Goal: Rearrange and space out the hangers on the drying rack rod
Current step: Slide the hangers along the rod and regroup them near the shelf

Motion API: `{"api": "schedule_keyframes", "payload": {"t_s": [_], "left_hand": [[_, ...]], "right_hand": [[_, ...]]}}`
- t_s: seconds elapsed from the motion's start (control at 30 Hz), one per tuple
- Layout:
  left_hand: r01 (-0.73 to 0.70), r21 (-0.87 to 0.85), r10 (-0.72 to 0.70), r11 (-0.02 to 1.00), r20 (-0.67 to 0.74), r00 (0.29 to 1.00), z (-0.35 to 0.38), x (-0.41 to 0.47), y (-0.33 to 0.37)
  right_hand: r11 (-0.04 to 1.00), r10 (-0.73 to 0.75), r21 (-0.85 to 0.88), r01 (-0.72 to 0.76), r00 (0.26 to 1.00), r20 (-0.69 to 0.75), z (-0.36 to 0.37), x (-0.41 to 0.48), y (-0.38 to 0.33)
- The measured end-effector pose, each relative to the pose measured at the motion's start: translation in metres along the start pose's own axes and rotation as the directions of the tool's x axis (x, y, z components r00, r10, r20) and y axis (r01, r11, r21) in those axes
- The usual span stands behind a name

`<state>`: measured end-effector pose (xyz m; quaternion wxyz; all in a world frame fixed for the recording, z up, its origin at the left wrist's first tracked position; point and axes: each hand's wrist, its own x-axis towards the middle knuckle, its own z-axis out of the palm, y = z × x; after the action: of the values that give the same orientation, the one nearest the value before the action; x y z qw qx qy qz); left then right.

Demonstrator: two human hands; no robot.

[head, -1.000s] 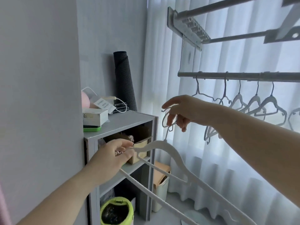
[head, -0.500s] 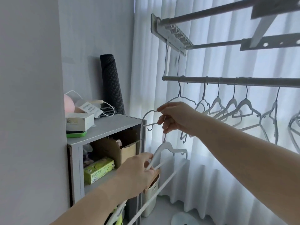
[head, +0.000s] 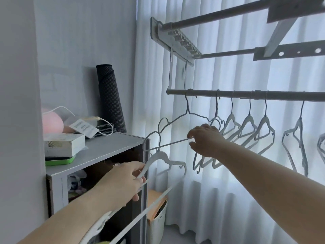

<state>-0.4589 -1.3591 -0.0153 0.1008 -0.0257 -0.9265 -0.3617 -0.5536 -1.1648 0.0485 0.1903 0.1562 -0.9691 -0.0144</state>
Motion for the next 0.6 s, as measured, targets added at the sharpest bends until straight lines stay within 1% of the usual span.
{"api": "schedule_keyframes", "payload": {"t_s": [0.07,0.13,0.2,0.3,0.37,0.43,0.53,0.6], "left_hand": [[-0.001,-0.013,0.000,1.000,-0.019,1.000,-0.003,0.014,0.009],[-0.012,-0.026,0.011,1.000,-0.036,0.999,-0.005,0.030,0.021],[-0.038,-0.030,0.037,0.999,-0.047,0.998,-0.007,0.048,0.033],[-0.071,-0.035,0.068,0.997,-0.076,0.995,-0.007,0.077,0.056],[-0.090,-0.028,0.087,0.996,-0.099,0.991,-0.006,0.096,0.074],[-0.118,-0.012,0.116,0.993,-0.110,0.987,-0.002,0.116,0.091],[-0.146,0.023,0.148,0.989,-0.132,0.980,0.006,0.142,0.117],[-0.141,0.044,0.146,0.989,-0.133,0.980,0.014,0.158,0.132]], "right_hand": [[0.995,-0.017,-0.097,0.021,0.999,0.042,0.001,0.007,0.011],[0.990,-0.033,-0.135,0.046,0.994,0.101,0.002,0.012,0.020],[0.986,-0.057,-0.148,0.080,0.986,0.155,0.004,0.016,0.027],[0.988,-0.097,-0.106,0.115,0.983,0.157,0.002,0.018,0.042],[0.989,-0.133,-0.049,0.140,0.983,0.125,-0.002,0.019,0.056],[0.987,-0.157,-0.003,0.158,0.986,0.058,-0.007,0.020,0.072],[0.980,-0.198,-0.060,0.192,0.972,-0.124,-0.012,0.025,0.099],[0.979,-0.199,-0.086,0.184,0.954,-0.226,-0.016,0.030,0.117]]}}
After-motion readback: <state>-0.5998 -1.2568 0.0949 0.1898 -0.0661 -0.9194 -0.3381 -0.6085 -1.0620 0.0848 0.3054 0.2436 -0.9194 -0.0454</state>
